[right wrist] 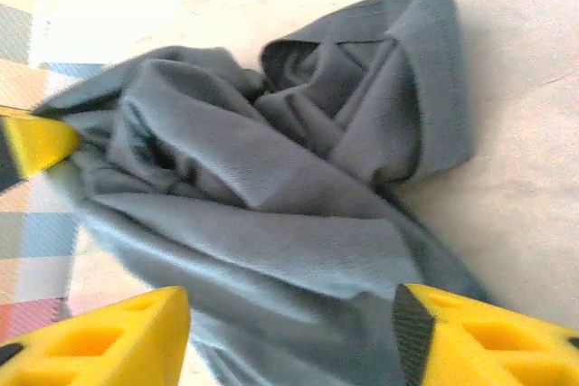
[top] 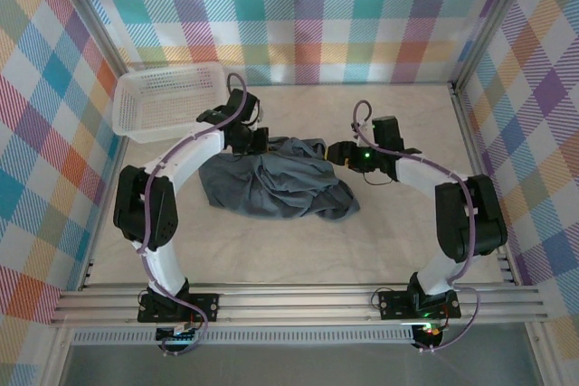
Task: Fold the inside-out t-shirt
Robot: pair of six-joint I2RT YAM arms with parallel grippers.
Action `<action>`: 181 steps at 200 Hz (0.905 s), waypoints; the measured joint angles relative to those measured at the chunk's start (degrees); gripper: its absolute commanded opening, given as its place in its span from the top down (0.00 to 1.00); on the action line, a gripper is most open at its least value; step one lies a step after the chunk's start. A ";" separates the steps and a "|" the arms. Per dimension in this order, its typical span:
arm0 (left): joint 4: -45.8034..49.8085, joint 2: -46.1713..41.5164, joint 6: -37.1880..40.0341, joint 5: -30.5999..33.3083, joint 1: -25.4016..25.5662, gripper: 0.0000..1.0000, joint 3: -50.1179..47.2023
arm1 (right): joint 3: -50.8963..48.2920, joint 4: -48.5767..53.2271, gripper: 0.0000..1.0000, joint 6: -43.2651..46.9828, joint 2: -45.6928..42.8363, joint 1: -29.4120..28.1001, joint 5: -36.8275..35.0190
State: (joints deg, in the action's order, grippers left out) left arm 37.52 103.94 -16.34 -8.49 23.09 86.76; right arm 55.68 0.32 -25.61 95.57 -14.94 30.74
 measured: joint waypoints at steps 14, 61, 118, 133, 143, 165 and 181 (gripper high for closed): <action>-0.11 -0.35 -0.72 -0.09 0.00 0.80 -0.02 | 1.42 0.79 0.34 1.14 2.84 0.02 -0.76; -0.26 -1.60 -2.01 -1.46 -0.04 0.92 -1.31 | 2.73 -2.21 0.52 0.17 11.58 0.11 3.67; -0.39 -1.60 -2.49 -1.92 -0.13 1.00 -1.62 | 3.06 -5.29 0.99 -3.52 11.58 0.11 9.60; -0.37 -1.60 -2.49 -2.03 -0.44 1.00 -1.53 | 2.25 -4.90 1.00 -3.93 8.59 0.11 10.01; -0.42 -1.60 -2.51 -2.56 -0.87 1.00 -1.42 | 1.22 -4.11 1.00 -4.22 5.42 0.11 9.90; -1.22 -1.60 -3.74 -4.81 -3.06 1.00 -1.07 | -1.36 -2.36 1.00 -5.99 -4.46 0.11 10.14; -2.47 -1.60 -5.14 -6.95 -5.31 1.00 -0.39 | -3.37 -1.64 1.00 -8.48 -12.17 -0.04 10.05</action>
State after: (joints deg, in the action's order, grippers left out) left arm 35.05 102.35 -21.47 -15.44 17.78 86.37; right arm 52.31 -1.32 -34.09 83.40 -14.98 40.80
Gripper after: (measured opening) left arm 0.050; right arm 0.049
